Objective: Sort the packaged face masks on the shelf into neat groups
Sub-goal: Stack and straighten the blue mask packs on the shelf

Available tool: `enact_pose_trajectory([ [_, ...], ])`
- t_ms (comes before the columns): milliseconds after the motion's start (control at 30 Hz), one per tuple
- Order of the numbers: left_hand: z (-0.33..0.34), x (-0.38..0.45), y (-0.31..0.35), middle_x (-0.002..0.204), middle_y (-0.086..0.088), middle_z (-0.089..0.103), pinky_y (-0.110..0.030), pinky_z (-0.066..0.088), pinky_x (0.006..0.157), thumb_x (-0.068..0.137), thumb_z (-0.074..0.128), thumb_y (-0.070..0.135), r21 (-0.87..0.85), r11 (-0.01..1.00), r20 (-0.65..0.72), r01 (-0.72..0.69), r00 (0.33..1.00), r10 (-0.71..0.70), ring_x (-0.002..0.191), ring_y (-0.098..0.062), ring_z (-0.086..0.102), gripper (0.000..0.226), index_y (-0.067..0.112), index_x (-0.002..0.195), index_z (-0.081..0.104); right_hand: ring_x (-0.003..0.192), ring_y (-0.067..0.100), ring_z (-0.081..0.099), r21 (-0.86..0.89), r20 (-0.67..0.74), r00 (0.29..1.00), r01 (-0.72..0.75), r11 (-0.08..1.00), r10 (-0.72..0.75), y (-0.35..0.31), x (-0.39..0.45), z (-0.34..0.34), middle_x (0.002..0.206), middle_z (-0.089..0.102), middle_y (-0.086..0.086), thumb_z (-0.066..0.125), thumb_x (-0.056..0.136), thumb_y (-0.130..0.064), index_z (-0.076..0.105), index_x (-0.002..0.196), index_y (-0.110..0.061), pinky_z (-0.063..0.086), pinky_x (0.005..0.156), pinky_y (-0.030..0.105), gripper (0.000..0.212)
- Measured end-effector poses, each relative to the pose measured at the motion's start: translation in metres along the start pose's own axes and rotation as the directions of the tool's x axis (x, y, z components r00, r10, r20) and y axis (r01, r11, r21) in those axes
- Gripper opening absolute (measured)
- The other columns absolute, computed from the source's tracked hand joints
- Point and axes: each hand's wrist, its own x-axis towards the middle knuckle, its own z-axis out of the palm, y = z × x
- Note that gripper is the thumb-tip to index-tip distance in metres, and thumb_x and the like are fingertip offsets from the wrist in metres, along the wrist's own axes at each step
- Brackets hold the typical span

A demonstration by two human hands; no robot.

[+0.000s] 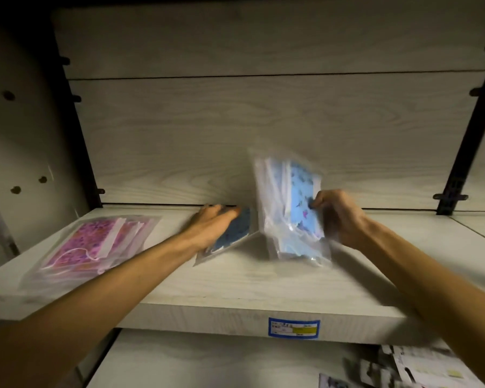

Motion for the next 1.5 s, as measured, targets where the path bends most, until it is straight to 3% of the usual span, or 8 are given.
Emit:
enact_pose_trajectory([
  [100,0.0,0.006,0.005,0.114,-0.007,0.069,-0.018,0.054,0.068,0.096,0.062,0.03,-0.16,0.982,-0.121,0.099,0.985,-0.12,0.088,-0.014,0.065,0.02,0.013,0.105,0.067,0.071,0.044,0.052,-0.261,-0.024,0.999,-0.027,0.965,0.022,0.01,-0.003,0.012,0.085,0.06,0.024,0.072,0.062,-0.025,0.063,0.079,0.005,0.039,0.064,0.045,0.035],
  [500,-0.024,0.012,0.012,0.135,-0.009,0.04,-0.039,0.048,0.094,0.087,0.07,0.03,-0.453,0.808,-0.043,0.377,0.896,-0.443,0.127,-0.027,0.043,0.05,0.014,0.133,0.057,0.1,0.046,0.069,-0.273,0.121,0.993,0.033,0.961,0.001,0.011,-0.024,0.044,0.118,0.068,0.03,0.061,0.095,-0.009,0.063,0.12,0.008,0.056,0.087,0.049,0.031],
  [633,-0.029,0.008,0.025,0.149,-0.019,0.032,-0.041,0.037,0.108,0.086,0.069,0.036,-0.351,0.804,0.115,0.481,0.874,-0.472,0.141,-0.031,0.033,0.056,0.011,0.133,0.051,0.075,0.03,0.061,-0.54,-0.039,0.985,0.122,0.833,-0.169,0.011,-0.025,0.047,0.087,0.068,0.021,0.074,0.088,-0.019,0.062,0.1,0.007,0.047,0.069,0.04,0.031],
  [833,-0.028,0.001,0.041,0.152,-0.027,0.035,-0.038,0.044,0.085,0.086,0.068,0.034,-0.429,0.727,0.209,0.536,0.842,-0.497,0.138,-0.031,0.043,0.049,0.007,0.123,0.048,0.067,0.02,0.066,-0.374,0.091,0.996,0.023,0.927,0.012,0.005,-0.021,0.041,0.092,0.074,0.014,0.07,0.091,-0.018,0.066,0.118,0.002,0.052,0.052,0.028,0.034],
  [1033,-0.012,0.001,0.034,0.067,-0.01,0.06,-0.03,0.052,0.058,0.087,0.067,0.02,-0.552,0.66,0.201,0.51,0.849,-0.488,0.055,-0.024,0.059,0.018,0.009,0.082,0.054,0.049,0.015,0.063,-0.195,0.078,0.989,-0.109,0.975,0.126,0.006,-0.021,0.034,0.064,0.068,0.006,0.067,0.09,-0.011,0.069,0.09,-0.007,0.048,0.042,0.022,0.004],
  [1233,0.015,-0.004,0.04,0.067,-0.007,0.073,-0.024,0.055,0.055,0.086,0.067,0.009,-0.578,0.725,0.128,0.376,0.918,-0.375,0.057,-0.019,0.068,0.004,0.007,0.083,0.068,0.115,0.036,0.065,-0.328,-0.087,0.991,0.067,0.942,-0.1,0.006,-0.019,0.036,0.118,0.07,0.022,0.072,0.082,-0.002,0.059,0.121,-0.004,0.05,0.099,0.047,0.041],
  [1400,0.02,0.001,0.052,0.111,-0.019,0.074,-0.045,0.056,0.097,0.083,0.065,-0.004,-0.637,0.736,0.037,0.229,0.963,-0.268,0.105,-0.033,0.072,0.037,-0.004,0.12,0.066,0.076,0.0,0.073,-0.229,0.006,0.978,0.203,0.952,-0.207,-0.005,-0.014,0.029,0.077,0.075,-0.02,0.063,0.085,0.012,0.06,0.098,-0.026,0.059,0.07,0.022,0.04],
  [1500,0.023,0.012,0.063,0.122,-0.019,0.07,-0.039,0.053,0.099,0.079,0.073,-0.006,-0.654,0.757,-0.13,0.015,0.983,-0.132,0.112,-0.03,0.068,0.063,-0.004,0.138,0.051,0.097,0.009,0.07,-0.238,-0.055,0.912,0.382,0.893,-0.406,-0.021,-0.014,0.032,0.112,0.074,-0.005,0.061,0.081,0.018,0.06,0.127,-0.017,0.059,0.08,0.028,0.057],
])
